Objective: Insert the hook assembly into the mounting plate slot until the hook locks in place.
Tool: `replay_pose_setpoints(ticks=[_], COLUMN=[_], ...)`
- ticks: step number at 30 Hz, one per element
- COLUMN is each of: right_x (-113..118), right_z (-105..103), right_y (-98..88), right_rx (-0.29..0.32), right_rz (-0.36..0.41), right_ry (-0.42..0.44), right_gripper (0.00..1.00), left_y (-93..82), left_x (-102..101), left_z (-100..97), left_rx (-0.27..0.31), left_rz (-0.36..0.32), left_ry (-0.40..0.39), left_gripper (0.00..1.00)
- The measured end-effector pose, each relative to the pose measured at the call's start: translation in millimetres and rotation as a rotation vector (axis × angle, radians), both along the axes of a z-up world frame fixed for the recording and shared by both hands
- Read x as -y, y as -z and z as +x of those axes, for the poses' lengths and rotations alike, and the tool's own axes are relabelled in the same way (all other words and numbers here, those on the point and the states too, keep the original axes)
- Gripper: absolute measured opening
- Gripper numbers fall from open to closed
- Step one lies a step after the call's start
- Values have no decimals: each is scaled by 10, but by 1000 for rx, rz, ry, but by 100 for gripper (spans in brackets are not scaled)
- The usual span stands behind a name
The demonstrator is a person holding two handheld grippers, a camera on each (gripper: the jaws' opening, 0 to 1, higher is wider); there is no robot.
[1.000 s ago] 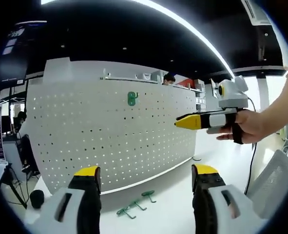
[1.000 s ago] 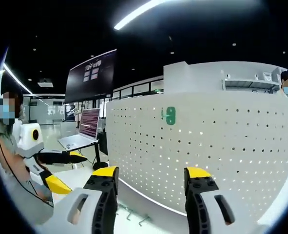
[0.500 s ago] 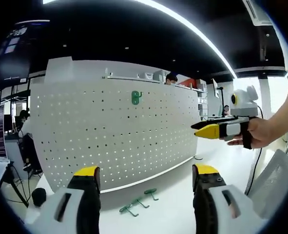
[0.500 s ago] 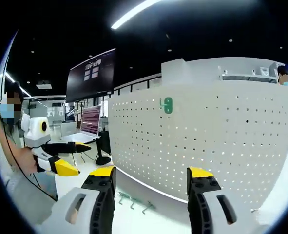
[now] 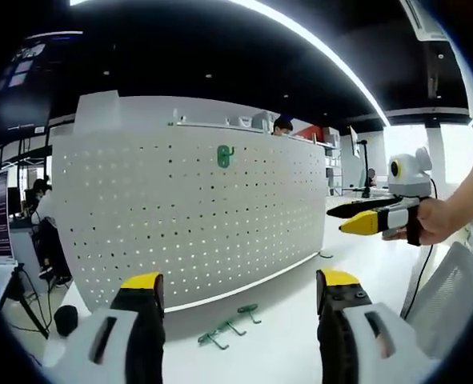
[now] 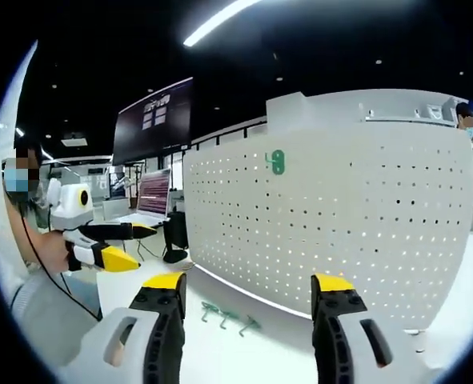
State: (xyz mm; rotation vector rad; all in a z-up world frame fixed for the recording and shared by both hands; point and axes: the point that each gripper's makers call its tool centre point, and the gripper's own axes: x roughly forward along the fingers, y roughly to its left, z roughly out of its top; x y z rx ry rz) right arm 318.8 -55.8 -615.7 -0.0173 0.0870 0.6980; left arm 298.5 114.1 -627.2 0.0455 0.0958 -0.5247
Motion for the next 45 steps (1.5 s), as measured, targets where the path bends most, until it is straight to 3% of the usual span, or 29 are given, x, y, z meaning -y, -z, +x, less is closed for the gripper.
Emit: replay_pose_setpoints(ticks=[22, 39, 45], right_x=[172, 345, 407], right_z=[-180, -300, -319], right_y=[141, 342, 408], right_rx=[-17, -58, -81], right_rz=[19, -24, -36], right_ry=[13, 21, 29], right_gripper=[67, 67, 67], left_y=[97, 133, 201], left_x=[41, -20, -68], left_z=[-89, -132, -139], left_rx=[-25, -37, -69], left_rz=[10, 20, 21], left_ry=[22, 21, 23], left_gripper=[81, 80, 81])
